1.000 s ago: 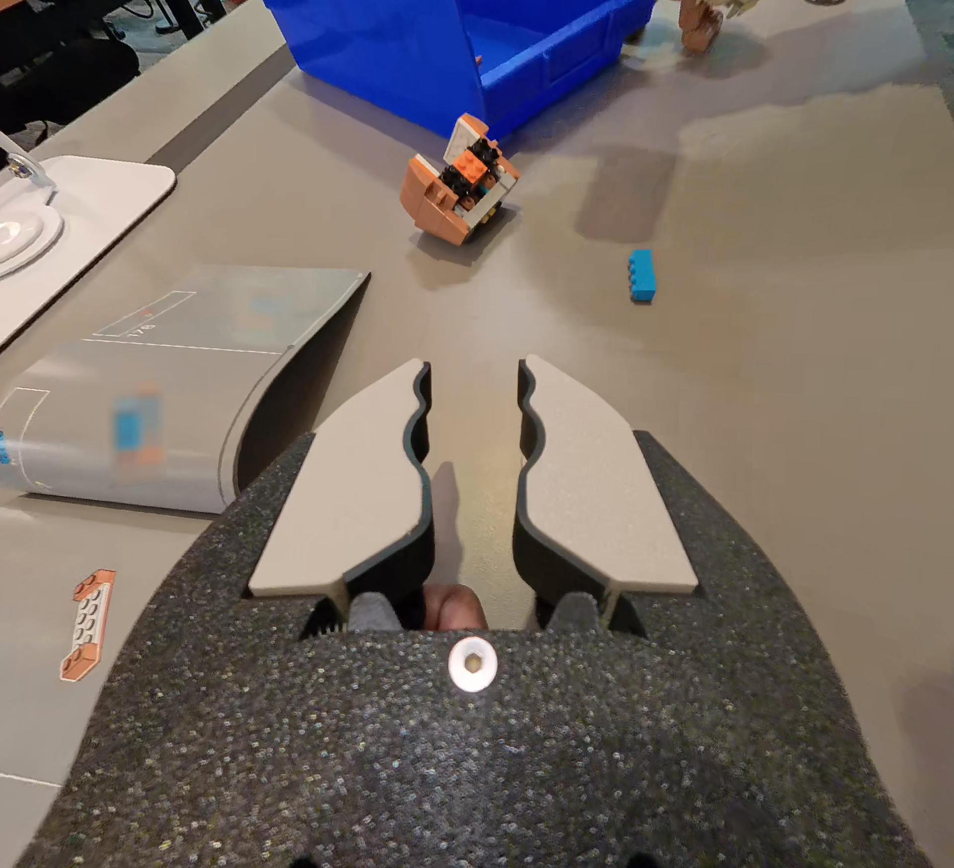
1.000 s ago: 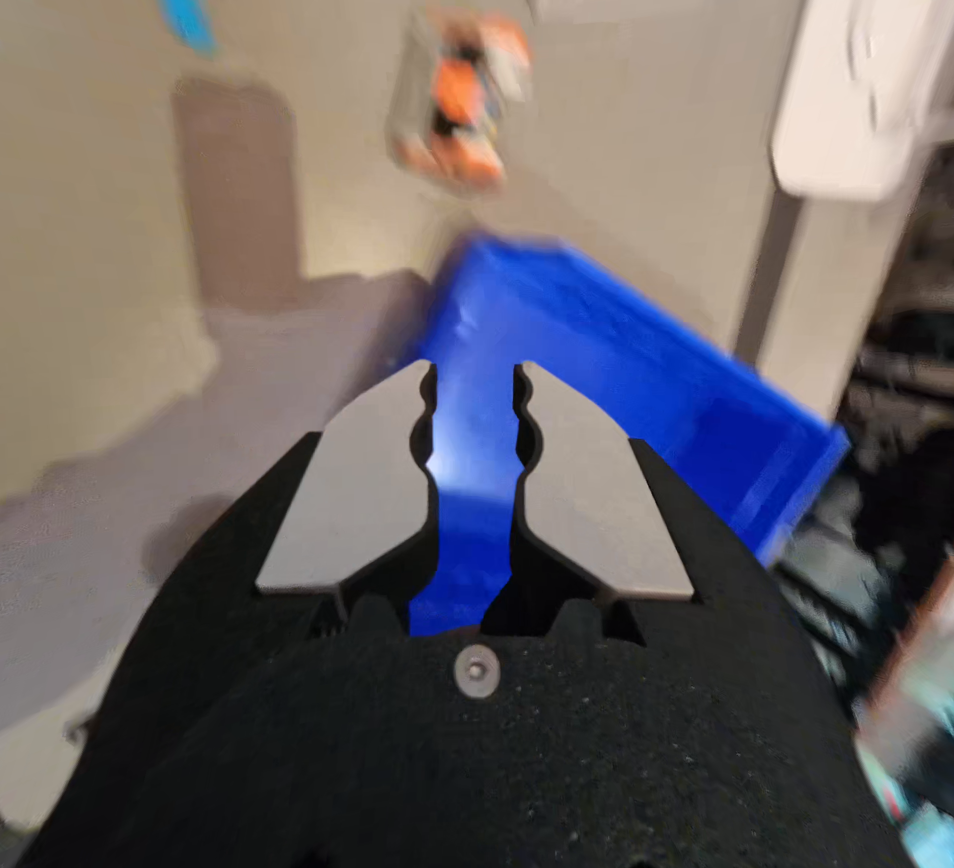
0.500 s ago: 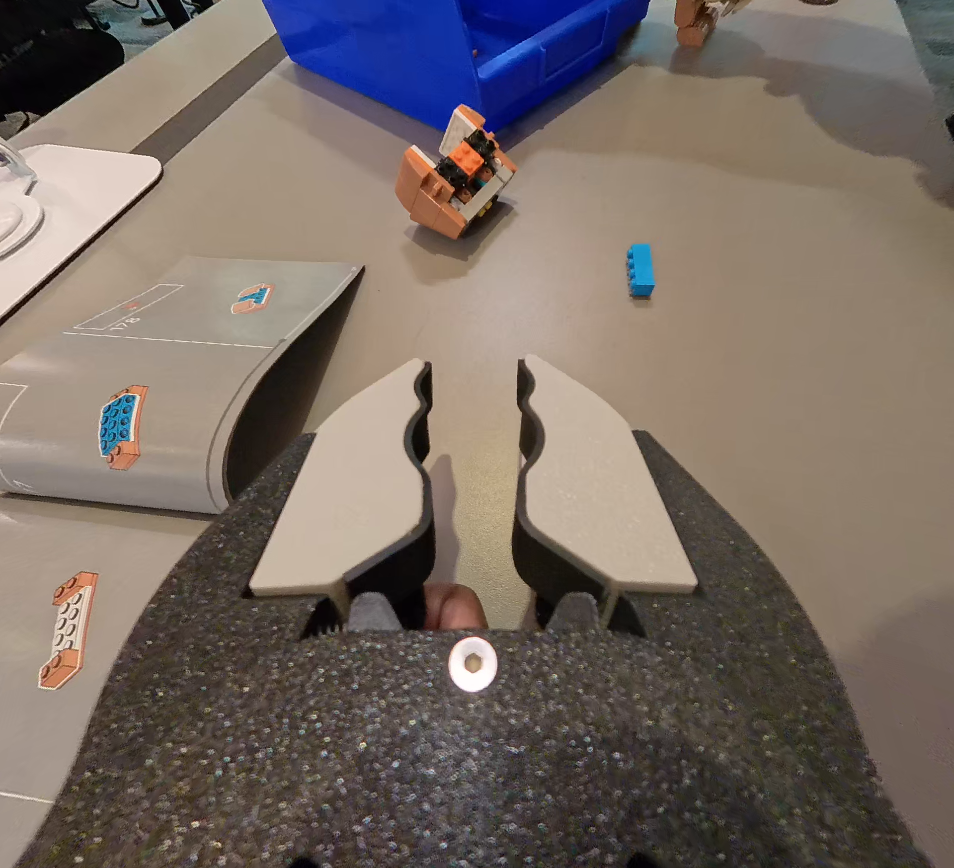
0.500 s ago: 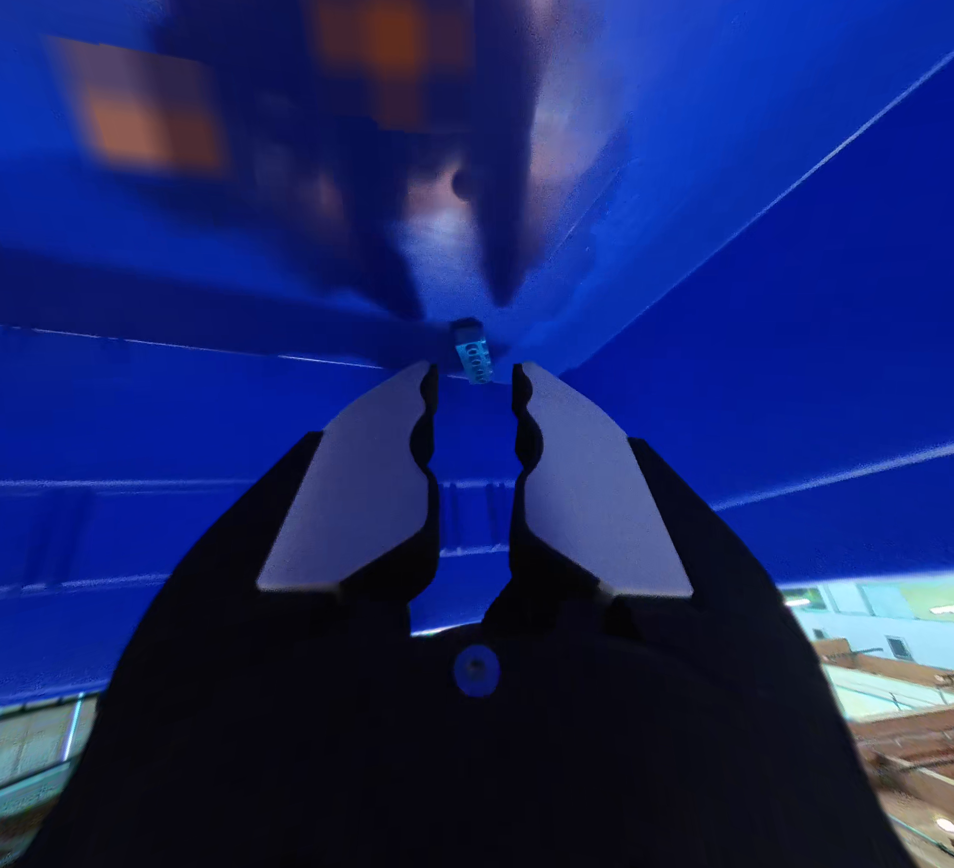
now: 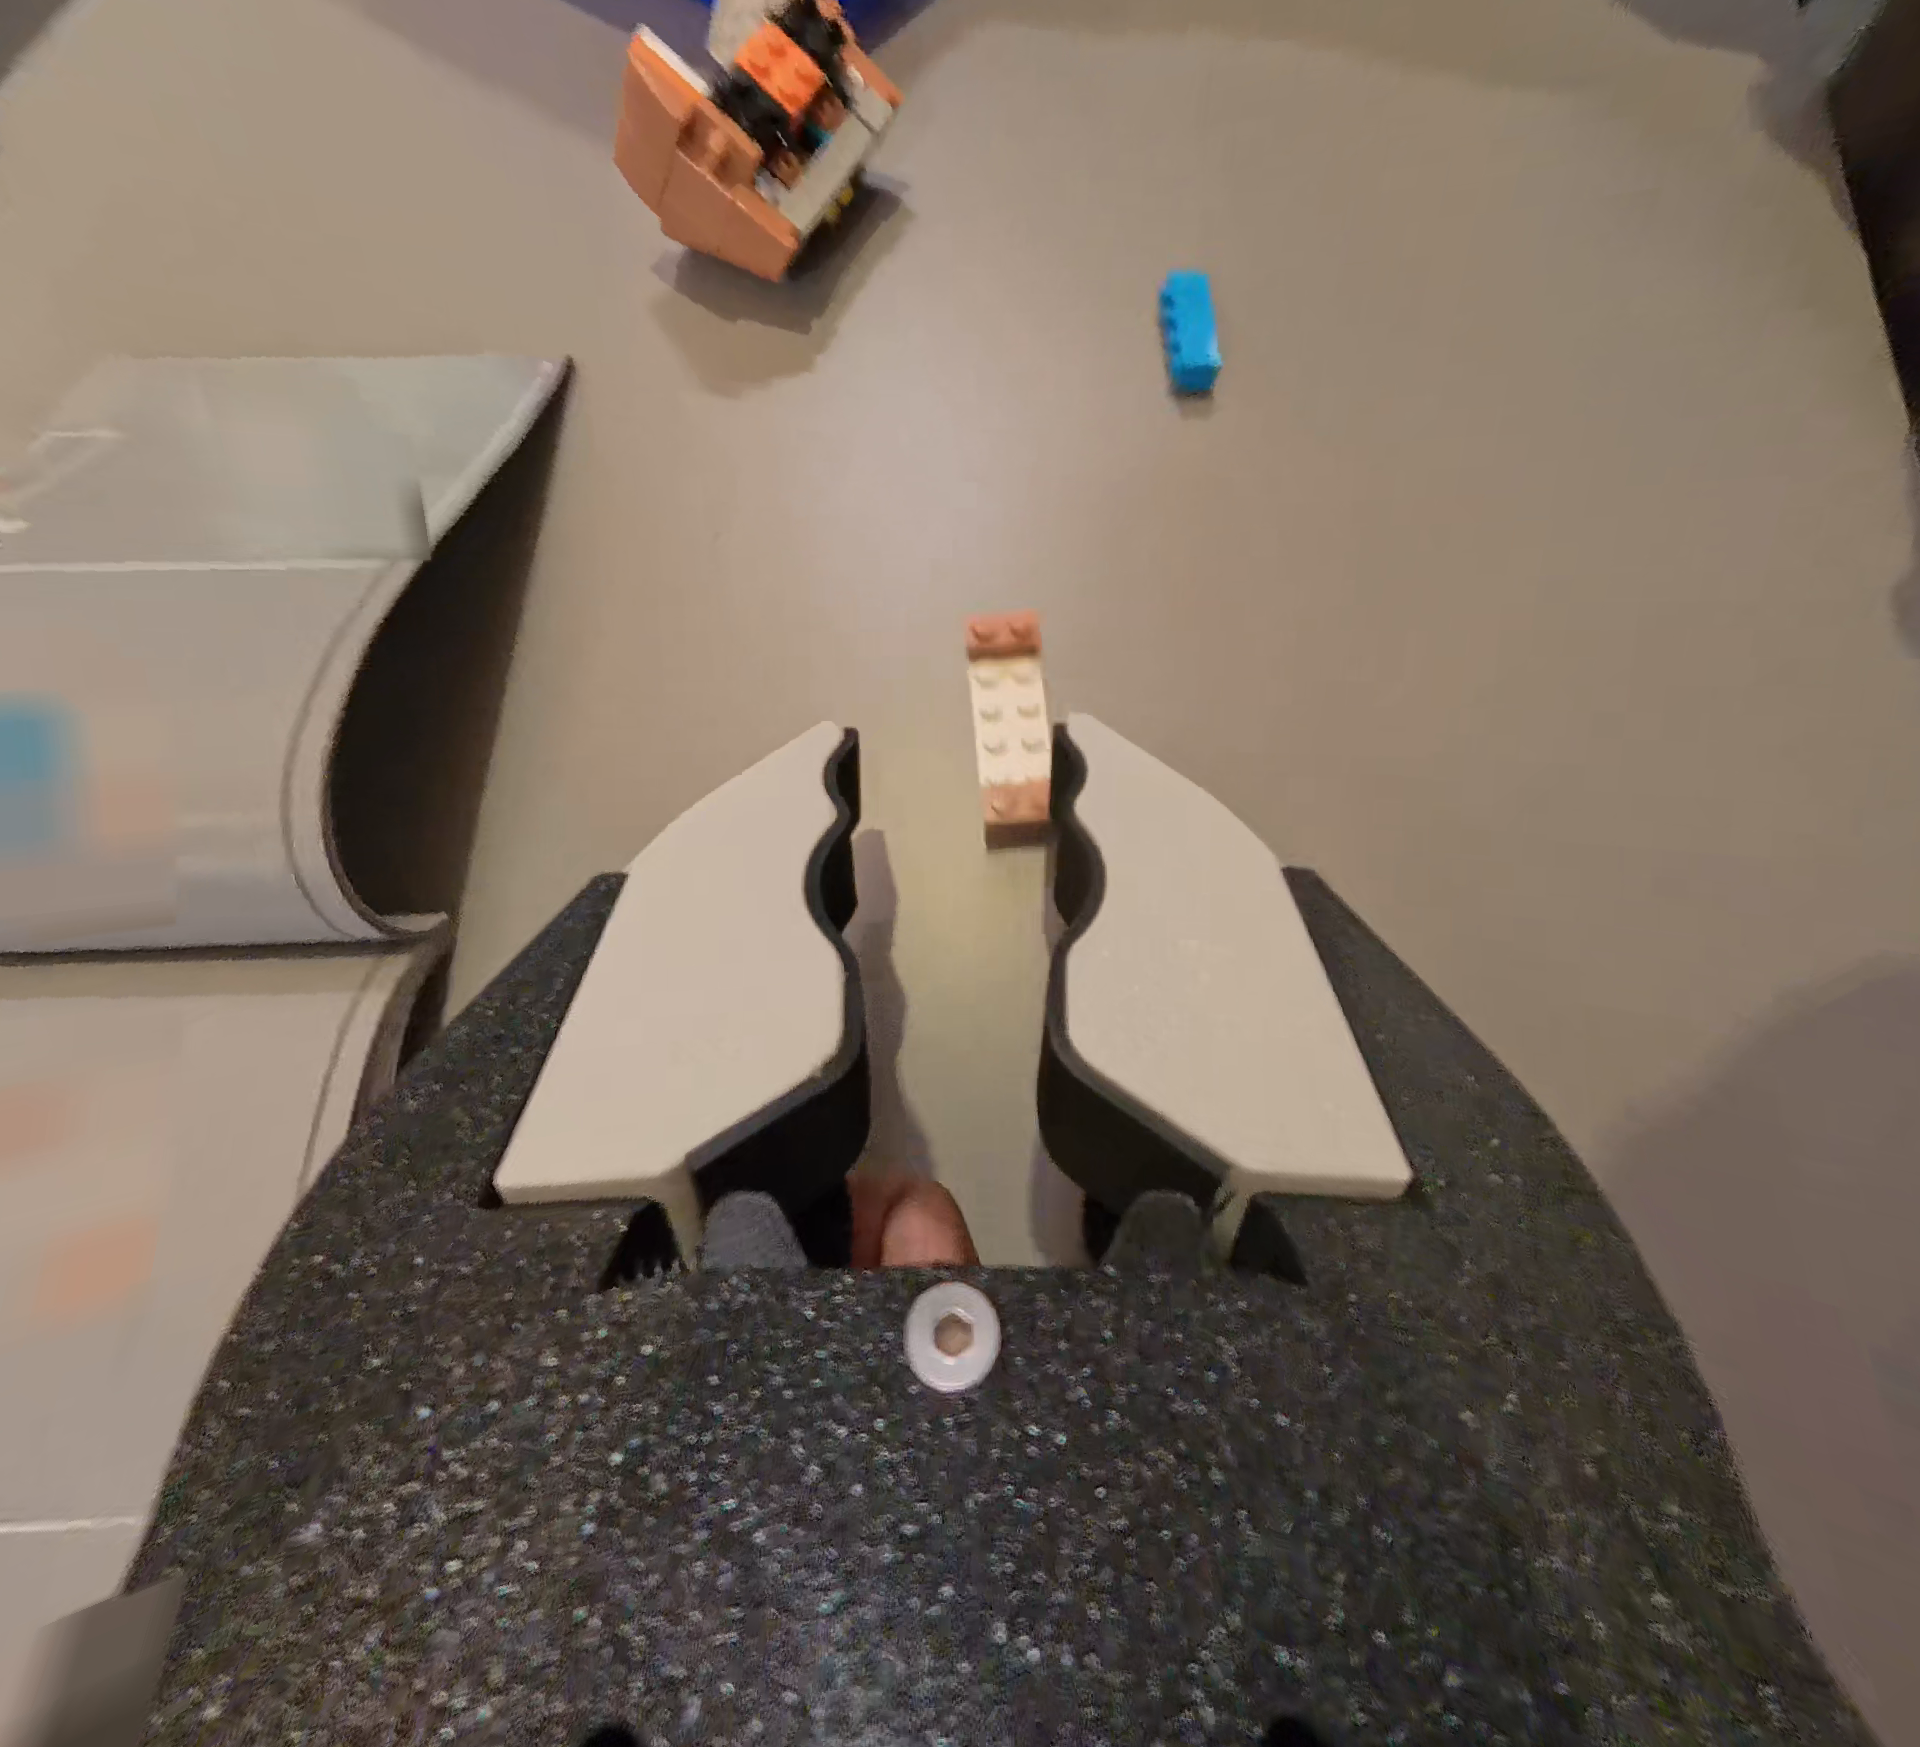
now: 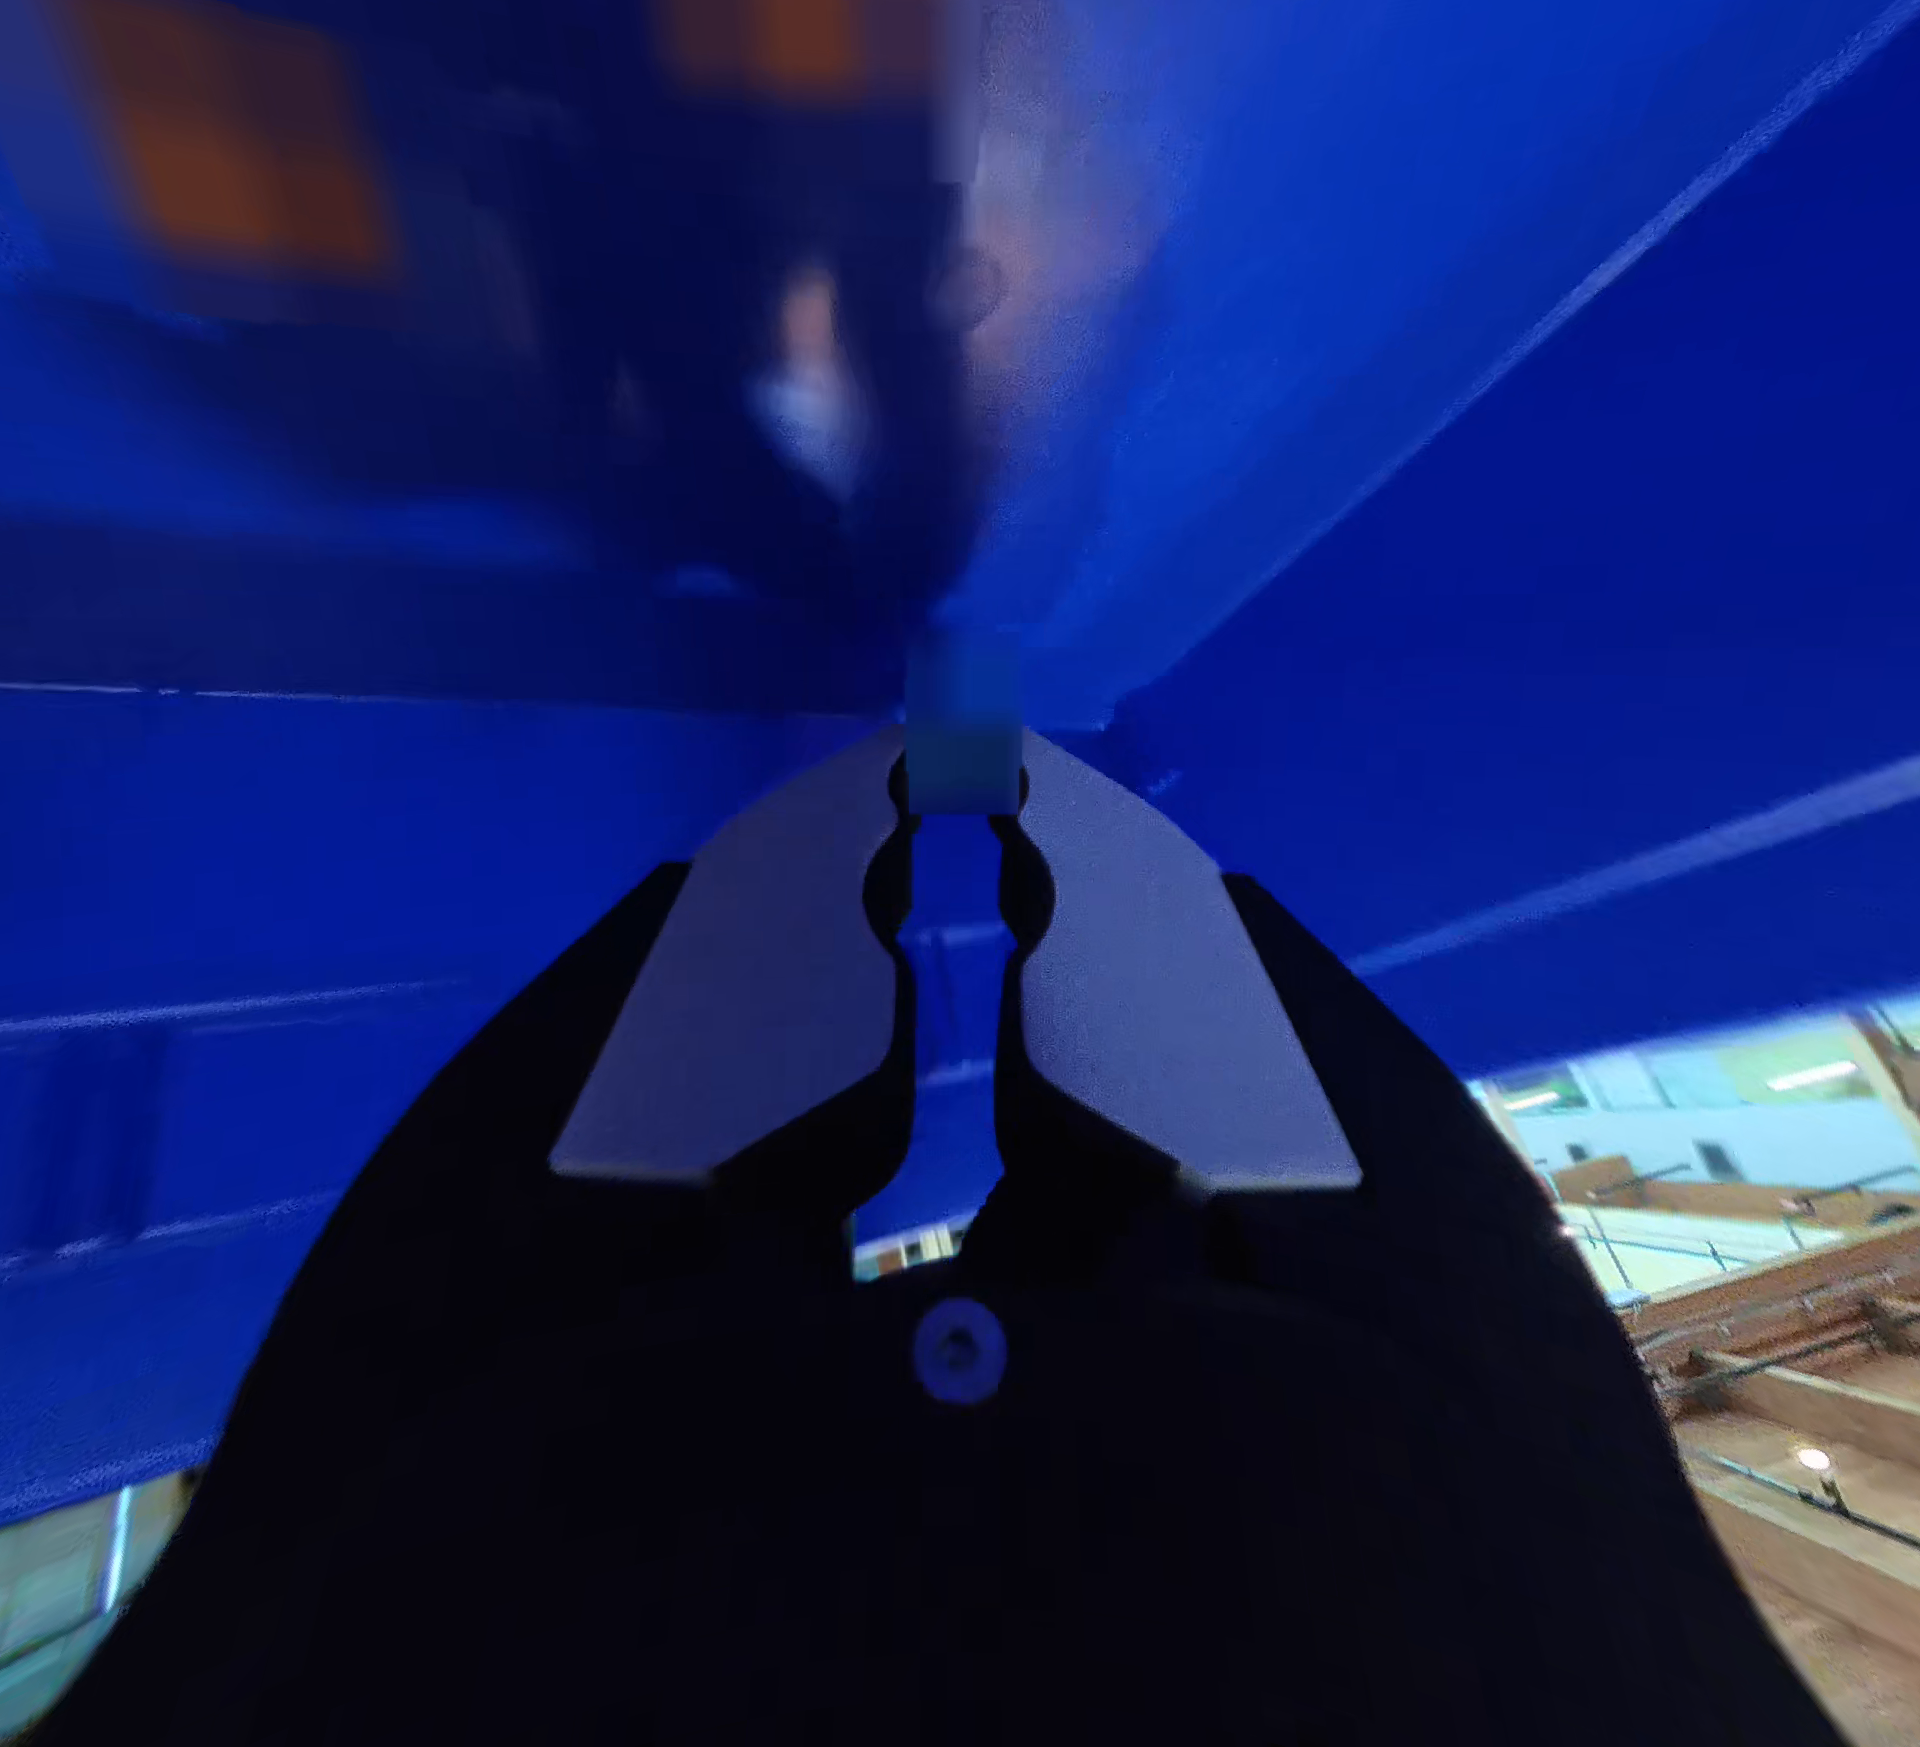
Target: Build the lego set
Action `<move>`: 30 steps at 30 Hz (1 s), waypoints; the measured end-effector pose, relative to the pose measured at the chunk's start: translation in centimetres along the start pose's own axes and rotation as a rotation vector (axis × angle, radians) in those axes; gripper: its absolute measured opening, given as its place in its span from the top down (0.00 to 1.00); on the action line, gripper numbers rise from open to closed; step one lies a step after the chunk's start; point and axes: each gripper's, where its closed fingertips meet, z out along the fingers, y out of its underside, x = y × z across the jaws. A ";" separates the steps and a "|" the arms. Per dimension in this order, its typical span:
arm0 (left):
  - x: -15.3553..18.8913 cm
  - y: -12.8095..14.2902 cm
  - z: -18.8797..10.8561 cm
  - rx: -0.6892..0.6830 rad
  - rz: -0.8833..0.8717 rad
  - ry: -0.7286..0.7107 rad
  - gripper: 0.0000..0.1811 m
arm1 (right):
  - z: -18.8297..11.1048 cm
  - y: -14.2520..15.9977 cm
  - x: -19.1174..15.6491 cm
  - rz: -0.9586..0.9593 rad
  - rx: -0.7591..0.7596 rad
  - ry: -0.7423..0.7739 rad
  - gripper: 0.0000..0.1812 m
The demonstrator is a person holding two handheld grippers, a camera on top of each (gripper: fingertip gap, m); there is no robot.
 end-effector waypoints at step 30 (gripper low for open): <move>4.3 0.5 1.1 0.004 0.228 0.183 0.74 | -32.5 -24.0 -18.3 -0.038 1.444 0.601 0.94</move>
